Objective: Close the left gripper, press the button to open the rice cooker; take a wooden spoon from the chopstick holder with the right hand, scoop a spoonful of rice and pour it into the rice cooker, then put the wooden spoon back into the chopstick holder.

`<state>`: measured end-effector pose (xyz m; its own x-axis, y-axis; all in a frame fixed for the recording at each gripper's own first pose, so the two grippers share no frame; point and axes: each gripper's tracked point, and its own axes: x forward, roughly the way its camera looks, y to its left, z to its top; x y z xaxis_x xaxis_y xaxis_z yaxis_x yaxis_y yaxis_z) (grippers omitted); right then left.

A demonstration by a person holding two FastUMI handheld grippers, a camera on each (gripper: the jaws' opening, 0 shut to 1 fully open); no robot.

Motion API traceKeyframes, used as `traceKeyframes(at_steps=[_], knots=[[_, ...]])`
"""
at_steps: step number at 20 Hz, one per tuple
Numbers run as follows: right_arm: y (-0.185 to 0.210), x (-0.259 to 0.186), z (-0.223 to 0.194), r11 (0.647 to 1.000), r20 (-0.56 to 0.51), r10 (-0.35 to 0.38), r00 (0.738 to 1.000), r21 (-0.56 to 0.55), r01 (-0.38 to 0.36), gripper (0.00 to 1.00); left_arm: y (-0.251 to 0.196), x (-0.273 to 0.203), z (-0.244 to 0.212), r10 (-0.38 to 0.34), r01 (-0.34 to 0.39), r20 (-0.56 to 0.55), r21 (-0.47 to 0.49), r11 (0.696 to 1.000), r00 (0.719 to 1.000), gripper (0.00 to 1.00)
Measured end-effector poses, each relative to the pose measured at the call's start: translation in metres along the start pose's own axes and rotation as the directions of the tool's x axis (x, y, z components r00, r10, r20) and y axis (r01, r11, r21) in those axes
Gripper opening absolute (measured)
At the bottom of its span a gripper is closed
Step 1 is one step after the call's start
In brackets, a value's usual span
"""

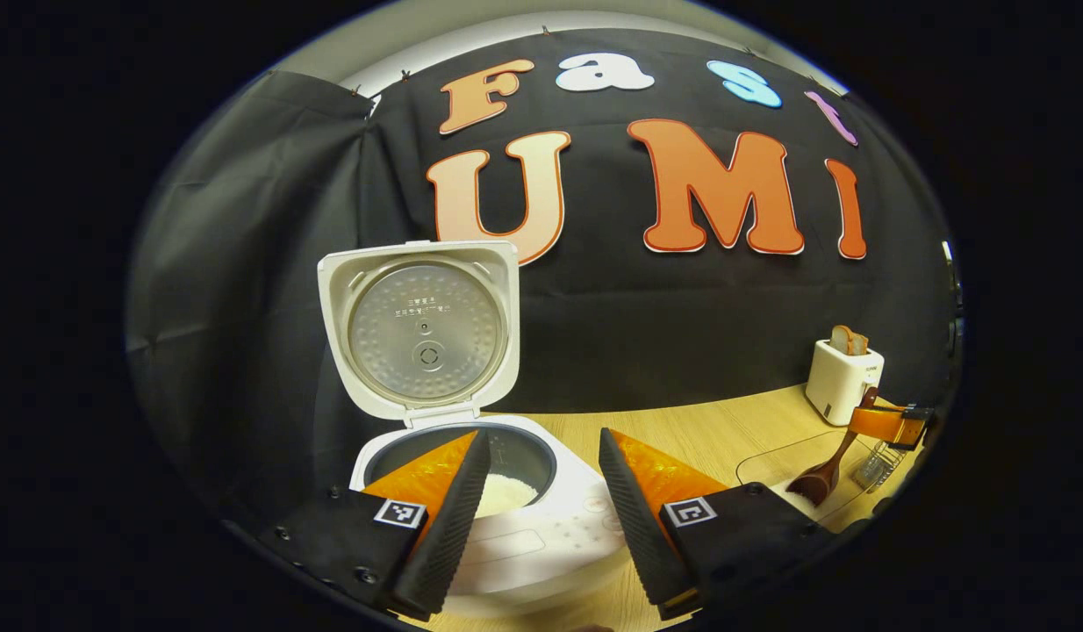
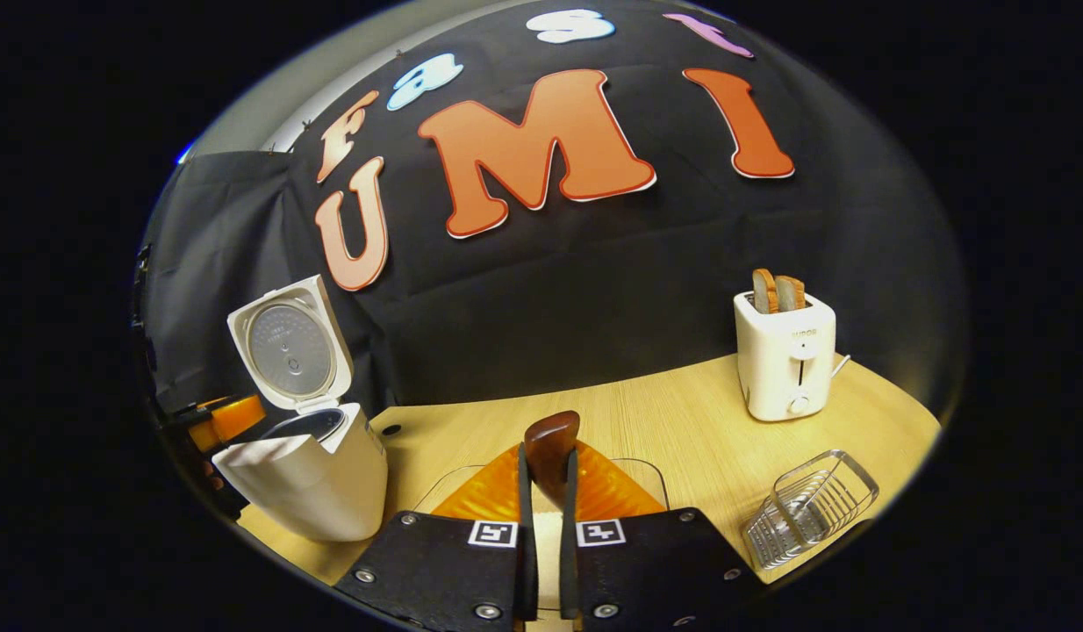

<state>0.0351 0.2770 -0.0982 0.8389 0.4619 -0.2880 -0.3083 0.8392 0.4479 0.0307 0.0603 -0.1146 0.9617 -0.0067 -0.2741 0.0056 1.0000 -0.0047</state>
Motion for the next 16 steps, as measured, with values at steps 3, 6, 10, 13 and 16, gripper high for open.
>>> traceKeyframes(at_steps=[3, 6, 10, 13, 16], knots=[[0.004, 0.000, -0.003, 0.992, -0.016, 0.015, 1.000, 0.122, -0.013, 0.10, 0.007, 0.000, -0.003, 0.016, -0.016, -0.002, -0.004, 1.000, 1.000, 0.81], [0.010, 0.003, -0.008, 0.970, -0.049, 0.031, 0.998, 0.242, -0.019, 0.10, 0.013, -0.002, -0.005, 0.027, -0.027, -0.006, -0.011, 1.000, 1.000, 0.83], [0.016, 0.010, -0.016, 0.918, -0.101, 0.055, 0.993, 0.397, -0.010, 0.10, 0.023, -0.006, -0.008, 0.044, -0.045, -0.002, -0.015, 0.999, 0.999, 0.83], [0.008, 0.014, -0.021, 0.868, -0.133, 0.057, 0.990, 0.497, 0.017, 0.10, 0.030, -0.008, -0.007, 0.058, -0.058, 0.006, -0.021, 0.998, 0.998, 0.81], [0.002, 0.019, -0.030, 0.806, -0.176, 0.089, 0.980, 0.591, 0.033, 0.10, 0.035, -0.009, -0.008, 0.066, -0.066, 0.009, -0.026, 0.998, 0.998, 0.83]])
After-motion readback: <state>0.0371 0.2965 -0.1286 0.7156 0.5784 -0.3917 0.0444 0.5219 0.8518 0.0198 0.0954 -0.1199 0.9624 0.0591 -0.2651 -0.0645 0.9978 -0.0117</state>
